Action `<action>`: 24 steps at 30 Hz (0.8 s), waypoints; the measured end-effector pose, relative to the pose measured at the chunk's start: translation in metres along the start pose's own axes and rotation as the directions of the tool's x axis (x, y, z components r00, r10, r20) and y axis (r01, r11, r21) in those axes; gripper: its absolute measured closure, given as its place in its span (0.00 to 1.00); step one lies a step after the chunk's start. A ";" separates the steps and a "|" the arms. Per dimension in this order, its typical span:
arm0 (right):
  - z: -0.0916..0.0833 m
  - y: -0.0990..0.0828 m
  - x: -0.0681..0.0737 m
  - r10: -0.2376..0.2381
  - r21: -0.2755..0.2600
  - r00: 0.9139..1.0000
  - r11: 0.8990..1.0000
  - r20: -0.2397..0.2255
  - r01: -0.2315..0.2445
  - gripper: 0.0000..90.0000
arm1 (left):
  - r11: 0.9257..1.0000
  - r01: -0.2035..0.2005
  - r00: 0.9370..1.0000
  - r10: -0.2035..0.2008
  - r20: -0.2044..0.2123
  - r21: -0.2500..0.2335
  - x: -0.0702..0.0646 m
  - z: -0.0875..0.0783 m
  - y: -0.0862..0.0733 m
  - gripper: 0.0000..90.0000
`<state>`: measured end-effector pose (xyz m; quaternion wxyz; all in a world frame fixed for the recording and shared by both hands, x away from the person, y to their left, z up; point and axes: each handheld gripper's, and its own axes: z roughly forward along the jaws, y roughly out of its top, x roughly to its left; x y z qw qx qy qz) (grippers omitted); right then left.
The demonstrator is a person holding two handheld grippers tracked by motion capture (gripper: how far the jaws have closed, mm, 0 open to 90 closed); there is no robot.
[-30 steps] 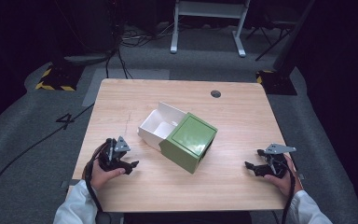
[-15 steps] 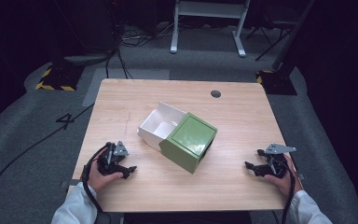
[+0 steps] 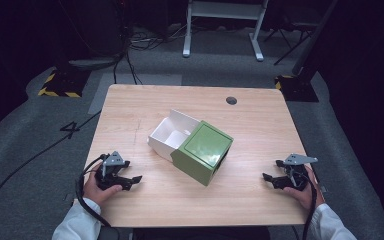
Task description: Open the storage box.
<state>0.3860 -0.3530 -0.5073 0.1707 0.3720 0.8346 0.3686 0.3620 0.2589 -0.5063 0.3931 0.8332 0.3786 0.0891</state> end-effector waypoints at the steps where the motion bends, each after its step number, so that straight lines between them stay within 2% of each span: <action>1: 0.000 0.000 0.000 -0.001 0.000 1.000 1.000 0.000 0.001 0.17 | 1.000 0.015 1.000 -0.015 -0.003 -0.003 0.000 -0.001 -0.001 0.23; 3: 0.000 0.000 0.000 0.000 0.000 1.000 1.000 -0.001 0.000 0.17 | 1.000 0.025 0.999 -0.025 -0.029 -0.013 0.001 -0.002 -0.001 0.33; 6: 0.000 0.000 0.000 -0.001 0.000 1.000 1.000 -0.002 0.001 0.17 | 0.999 0.030 0.999 -0.030 -0.023 -0.014 0.002 -0.003 -0.002 0.35; 7: 0.000 0.000 0.000 -0.001 0.000 1.000 1.000 -0.003 0.001 0.17 | 1.000 0.003 0.999 -0.003 -0.042 -0.011 0.000 -0.002 -0.001 0.35; 8: 0.000 0.000 0.000 -0.001 0.000 1.000 1.000 -0.003 0.001 0.17 | 1.000 0.003 0.999 -0.003 -0.042 -0.011 0.000 -0.002 -0.001 0.35; 9: 0.000 0.000 0.000 -0.001 0.000 1.000 1.000 -0.002 0.001 0.17 | 0.998 -0.057 0.993 0.058 -0.098 0.015 -0.006 0.000 -0.001 0.35; 10: 0.000 0.000 0.000 -0.002 0.000 1.000 1.000 -0.003 0.002 0.17 | 0.994 -0.109 0.983 0.111 -0.144 0.024 -0.012 0.001 -0.001 0.34; 12: 0.000 0.000 0.000 -0.001 0.000 1.000 1.000 -0.004 0.001 0.17 | 0.995 -0.094 0.989 0.096 -0.114 0.028 -0.012 0.002 -0.001 0.35; 24: 0.000 0.000 0.001 0.002 0.001 1.000 1.000 0.002 -0.002 0.17 | 0.995 -0.094 0.990 0.097 -0.105 0.032 -0.011 0.001 -0.001 0.33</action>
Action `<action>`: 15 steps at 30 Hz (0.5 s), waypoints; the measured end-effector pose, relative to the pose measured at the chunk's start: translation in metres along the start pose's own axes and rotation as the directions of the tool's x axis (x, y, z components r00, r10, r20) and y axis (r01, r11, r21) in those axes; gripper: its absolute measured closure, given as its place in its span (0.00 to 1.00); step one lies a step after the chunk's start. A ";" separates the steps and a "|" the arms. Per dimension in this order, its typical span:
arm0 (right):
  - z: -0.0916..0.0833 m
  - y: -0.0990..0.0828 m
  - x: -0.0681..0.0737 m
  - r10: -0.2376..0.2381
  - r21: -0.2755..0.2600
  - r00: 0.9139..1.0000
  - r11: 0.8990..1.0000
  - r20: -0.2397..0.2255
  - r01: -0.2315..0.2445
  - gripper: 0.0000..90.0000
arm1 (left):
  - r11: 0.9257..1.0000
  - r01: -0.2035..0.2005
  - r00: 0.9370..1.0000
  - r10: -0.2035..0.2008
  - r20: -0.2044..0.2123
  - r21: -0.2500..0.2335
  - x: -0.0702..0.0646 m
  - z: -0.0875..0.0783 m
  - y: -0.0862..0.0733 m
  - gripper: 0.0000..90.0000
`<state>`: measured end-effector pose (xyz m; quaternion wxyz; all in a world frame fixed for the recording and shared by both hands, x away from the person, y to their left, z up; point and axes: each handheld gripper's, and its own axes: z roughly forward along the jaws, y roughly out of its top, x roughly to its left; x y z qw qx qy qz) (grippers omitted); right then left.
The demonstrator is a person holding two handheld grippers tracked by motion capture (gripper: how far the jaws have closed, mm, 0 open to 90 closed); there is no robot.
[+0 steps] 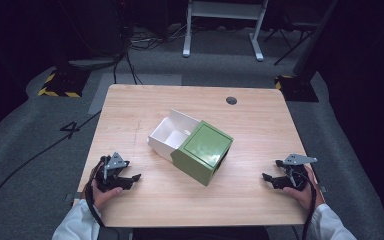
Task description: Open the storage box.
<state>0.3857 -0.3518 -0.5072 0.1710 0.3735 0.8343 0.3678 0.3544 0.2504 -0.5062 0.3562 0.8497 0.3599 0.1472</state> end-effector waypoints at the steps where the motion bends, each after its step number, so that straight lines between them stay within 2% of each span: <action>1: 0.000 0.000 0.000 -0.001 0.000 1.000 1.000 0.000 0.001 0.17 | 1.000 -0.001 1.000 0.001 -0.001 -0.001 0.000 0.000 0.000 0.33; 15: 0.000 0.000 0.000 -0.002 0.000 1.000 1.000 -0.001 0.002 0.17 | 1.000 0.001 1.000 -0.001 -0.004 0.001 0.000 0.000 0.000 0.32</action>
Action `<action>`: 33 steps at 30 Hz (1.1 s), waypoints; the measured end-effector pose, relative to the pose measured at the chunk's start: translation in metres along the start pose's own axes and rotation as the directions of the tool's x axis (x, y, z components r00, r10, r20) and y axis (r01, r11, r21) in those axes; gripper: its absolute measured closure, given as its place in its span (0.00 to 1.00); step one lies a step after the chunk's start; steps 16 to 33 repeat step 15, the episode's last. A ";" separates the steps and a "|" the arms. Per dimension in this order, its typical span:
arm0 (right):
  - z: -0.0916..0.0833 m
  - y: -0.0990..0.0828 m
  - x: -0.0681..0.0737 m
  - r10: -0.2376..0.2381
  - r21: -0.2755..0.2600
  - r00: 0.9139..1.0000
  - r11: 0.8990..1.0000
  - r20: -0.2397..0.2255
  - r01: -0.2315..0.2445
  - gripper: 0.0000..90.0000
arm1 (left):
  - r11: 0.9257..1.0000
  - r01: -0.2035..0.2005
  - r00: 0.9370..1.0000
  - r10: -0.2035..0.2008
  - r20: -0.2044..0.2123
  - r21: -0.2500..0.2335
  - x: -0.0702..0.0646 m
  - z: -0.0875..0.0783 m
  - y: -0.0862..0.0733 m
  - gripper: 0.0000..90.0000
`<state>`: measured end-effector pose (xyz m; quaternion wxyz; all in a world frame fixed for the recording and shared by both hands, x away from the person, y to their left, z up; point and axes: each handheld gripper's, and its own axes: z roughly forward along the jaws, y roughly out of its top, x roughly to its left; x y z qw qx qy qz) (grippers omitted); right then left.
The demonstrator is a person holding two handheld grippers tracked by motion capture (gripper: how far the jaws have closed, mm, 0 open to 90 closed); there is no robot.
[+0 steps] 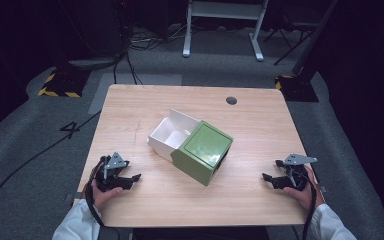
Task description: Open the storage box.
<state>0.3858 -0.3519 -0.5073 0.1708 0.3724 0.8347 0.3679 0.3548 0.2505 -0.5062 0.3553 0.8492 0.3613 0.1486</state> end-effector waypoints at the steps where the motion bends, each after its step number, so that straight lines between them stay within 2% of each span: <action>1: 0.000 0.000 0.000 0.000 0.000 1.000 1.000 0.000 0.000 0.17 | 1.000 0.004 1.000 -0.004 0.001 -0.001 0.000 0.000 0.000 0.32; 33: 0.000 0.000 0.000 -0.001 0.000 1.000 1.000 -0.002 0.001 0.17 | 1.000 0.013 1.000 -0.013 -0.003 0.004 0.000 0.000 0.000 0.30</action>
